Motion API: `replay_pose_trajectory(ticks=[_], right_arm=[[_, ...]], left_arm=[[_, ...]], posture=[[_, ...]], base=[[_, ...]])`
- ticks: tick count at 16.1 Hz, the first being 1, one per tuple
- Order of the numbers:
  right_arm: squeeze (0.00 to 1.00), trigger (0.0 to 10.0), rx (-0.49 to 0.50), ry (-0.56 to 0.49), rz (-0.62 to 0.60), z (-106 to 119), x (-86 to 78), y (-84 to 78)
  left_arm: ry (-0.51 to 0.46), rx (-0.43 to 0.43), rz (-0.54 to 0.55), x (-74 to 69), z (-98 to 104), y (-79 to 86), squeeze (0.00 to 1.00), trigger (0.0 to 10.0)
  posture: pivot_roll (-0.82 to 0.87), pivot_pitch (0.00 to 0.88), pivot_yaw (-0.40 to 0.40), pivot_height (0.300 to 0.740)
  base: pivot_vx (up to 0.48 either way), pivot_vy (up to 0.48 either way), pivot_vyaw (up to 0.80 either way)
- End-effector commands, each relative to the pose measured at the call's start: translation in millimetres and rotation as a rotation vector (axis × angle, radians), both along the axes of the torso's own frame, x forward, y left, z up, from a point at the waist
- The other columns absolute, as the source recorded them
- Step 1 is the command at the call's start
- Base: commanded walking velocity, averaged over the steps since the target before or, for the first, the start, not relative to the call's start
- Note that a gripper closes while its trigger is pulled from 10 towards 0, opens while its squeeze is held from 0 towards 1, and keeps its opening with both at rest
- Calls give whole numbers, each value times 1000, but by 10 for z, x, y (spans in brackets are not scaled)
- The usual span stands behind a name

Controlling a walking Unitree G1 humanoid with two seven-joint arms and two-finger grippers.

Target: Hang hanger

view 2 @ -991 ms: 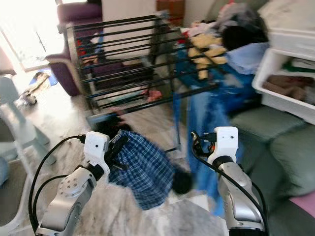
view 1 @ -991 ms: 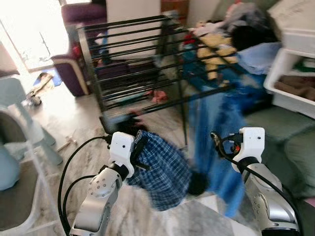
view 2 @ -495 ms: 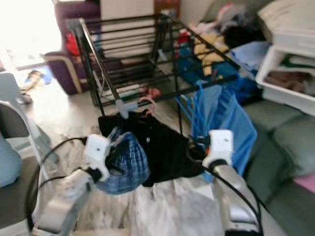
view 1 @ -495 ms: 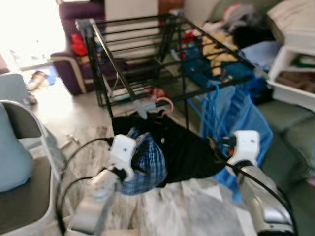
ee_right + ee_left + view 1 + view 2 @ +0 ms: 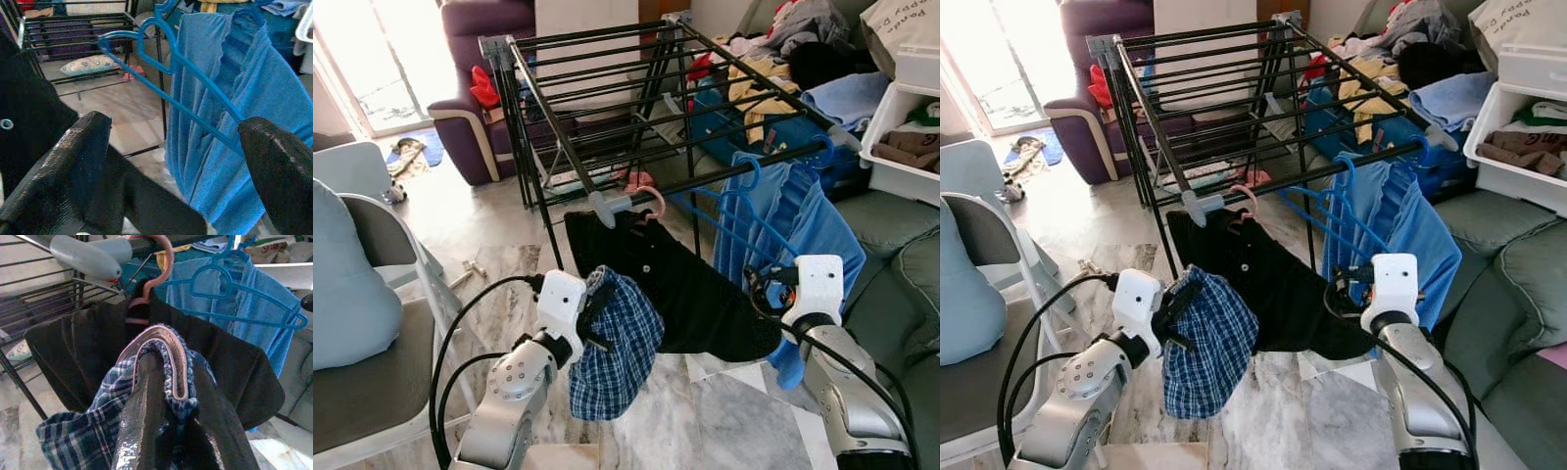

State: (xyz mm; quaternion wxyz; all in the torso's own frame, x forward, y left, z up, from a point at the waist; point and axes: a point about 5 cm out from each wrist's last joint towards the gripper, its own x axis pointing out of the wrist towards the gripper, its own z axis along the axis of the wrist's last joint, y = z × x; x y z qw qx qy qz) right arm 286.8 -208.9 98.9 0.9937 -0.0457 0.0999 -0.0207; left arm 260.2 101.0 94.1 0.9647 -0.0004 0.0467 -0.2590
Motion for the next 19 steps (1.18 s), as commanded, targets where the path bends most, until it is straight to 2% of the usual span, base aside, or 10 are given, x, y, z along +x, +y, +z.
replay_pose_trajectory(ticks=[1,7,16,19], right_arm=[[0,10000,-19,-22,-24,53,25,-41],[0,10000,-91,-22,-90,60,32,-167],[0,10000,-94,-18,-84,41,39,-151],[0,10000,-95,-8,-73,19,39,-141]], left_arm=[[-38,-16,-3,13,88,11,0,10000],[-35,-31,-10,13,87,2,0,10000],[-29,-35,-20,8,85,-11,0,10000],[-22,-27,-4,9,76,-6,0,10000]], posture=[[-140,0,19,740],[-143,0,18,740],[-142,0,17,740],[-141,0,15,740]], base=[[0,0,0],[327,0,0],[376,0,0],[0,0,0]])
